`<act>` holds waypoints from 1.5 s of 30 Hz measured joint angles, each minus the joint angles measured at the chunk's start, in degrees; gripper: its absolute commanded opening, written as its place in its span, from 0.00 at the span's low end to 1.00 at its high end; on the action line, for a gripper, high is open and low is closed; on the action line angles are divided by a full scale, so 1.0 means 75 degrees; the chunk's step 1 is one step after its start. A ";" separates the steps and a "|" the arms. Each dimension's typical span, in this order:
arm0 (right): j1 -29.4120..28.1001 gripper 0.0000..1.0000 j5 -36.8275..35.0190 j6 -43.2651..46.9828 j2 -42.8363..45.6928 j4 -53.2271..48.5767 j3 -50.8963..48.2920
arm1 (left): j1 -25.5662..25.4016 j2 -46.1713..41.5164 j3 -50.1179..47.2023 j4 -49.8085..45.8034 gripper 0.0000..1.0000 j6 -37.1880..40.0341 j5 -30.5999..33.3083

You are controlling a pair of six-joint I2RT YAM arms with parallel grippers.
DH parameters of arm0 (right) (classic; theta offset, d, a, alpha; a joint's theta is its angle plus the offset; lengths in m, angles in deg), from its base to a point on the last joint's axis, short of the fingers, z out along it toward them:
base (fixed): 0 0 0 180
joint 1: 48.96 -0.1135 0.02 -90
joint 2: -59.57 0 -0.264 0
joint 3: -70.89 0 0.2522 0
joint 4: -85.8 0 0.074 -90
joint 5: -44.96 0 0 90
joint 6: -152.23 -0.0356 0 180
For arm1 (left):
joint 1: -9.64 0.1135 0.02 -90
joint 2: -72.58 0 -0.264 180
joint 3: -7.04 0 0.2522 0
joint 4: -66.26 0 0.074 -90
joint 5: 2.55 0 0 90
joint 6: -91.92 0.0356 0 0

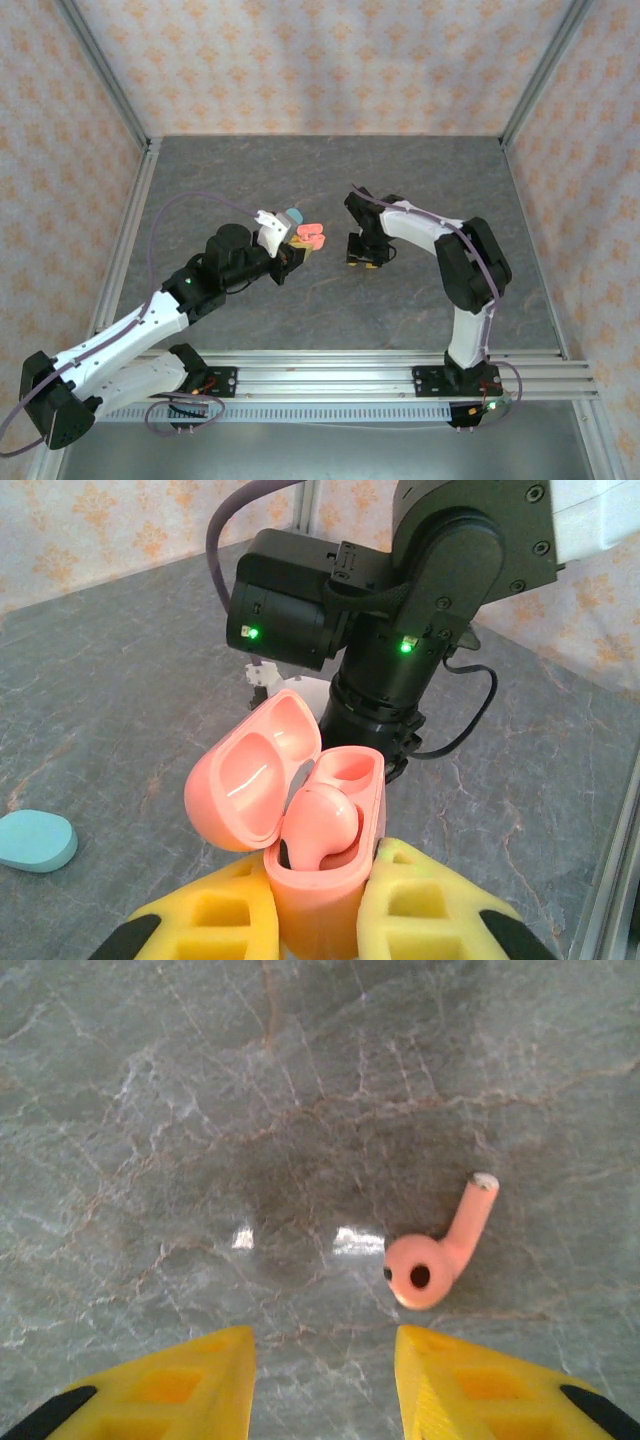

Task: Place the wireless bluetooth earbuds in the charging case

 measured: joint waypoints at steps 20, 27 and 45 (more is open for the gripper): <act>0.0015 0.26 -0.1367 0.0443 -0.0364 -0.0093 0.0350 | -0.0058 -0.0026 0.0000 0.0003 0.00 -0.0003 0.0003; 0.0015 0.14 -0.1655 0.1093 -0.0513 -0.0146 0.0688 | -0.0102 -0.0026 0.0003 0.0000 0.00 -0.0003 0.0006; -0.0020 0.10 0.1072 0.3800 -0.0347 -0.1227 0.0286 | -0.0137 -0.0073 0.0119 -0.0484 0.00 0.0085 0.0029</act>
